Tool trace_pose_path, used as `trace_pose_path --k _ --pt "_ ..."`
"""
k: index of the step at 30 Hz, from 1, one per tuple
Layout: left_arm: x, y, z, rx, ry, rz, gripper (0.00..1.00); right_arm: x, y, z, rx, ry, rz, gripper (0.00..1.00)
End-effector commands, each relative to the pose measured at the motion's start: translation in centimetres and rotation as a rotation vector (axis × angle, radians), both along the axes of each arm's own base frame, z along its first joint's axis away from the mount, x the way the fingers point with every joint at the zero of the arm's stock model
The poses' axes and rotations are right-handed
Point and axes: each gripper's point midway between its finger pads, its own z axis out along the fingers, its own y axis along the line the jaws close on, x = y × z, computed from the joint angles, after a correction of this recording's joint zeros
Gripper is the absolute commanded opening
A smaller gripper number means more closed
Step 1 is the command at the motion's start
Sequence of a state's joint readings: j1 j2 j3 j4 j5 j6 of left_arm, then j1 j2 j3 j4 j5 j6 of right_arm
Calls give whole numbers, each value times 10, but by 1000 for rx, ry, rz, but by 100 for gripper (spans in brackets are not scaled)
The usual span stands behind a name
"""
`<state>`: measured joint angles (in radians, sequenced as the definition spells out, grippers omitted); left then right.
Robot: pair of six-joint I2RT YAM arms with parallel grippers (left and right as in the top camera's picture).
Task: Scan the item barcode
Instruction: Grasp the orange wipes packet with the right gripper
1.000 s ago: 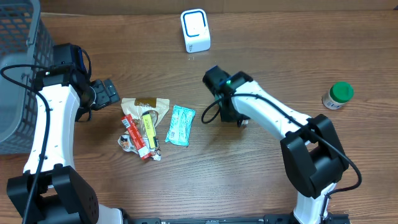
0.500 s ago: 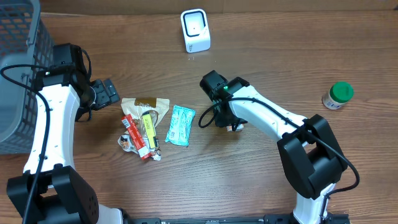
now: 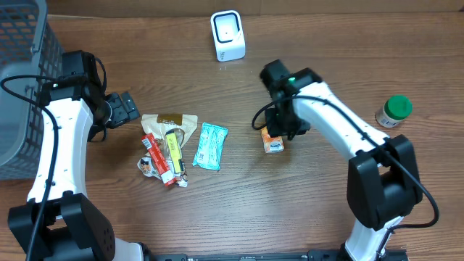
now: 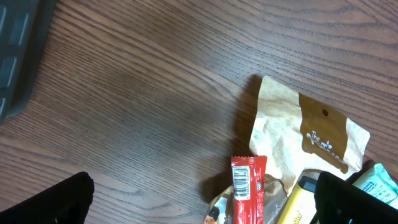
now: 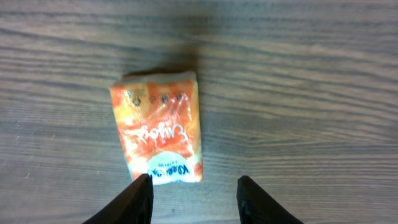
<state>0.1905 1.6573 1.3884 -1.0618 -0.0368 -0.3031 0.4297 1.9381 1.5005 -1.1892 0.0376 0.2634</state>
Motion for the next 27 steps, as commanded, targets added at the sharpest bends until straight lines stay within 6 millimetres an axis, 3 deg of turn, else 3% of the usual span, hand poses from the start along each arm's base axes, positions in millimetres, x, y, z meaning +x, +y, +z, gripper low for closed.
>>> trace_pose_path --k 1,4,10,21,27 --pt "5 0 7 5 -21 -21 100 -1 5 10 112 13 21 44" --pt "5 0 7 5 -21 -21 100 -3 0 4 109 25 6 44" --pt "5 0 7 5 -21 -21 100 -4 -1 -8 115 21 5 33" --pt "5 0 7 5 -21 -21 100 -9 7 -30 174 23 7 33" --pt "5 0 7 6 -21 -20 100 -6 8 -31 178 11 8 34"
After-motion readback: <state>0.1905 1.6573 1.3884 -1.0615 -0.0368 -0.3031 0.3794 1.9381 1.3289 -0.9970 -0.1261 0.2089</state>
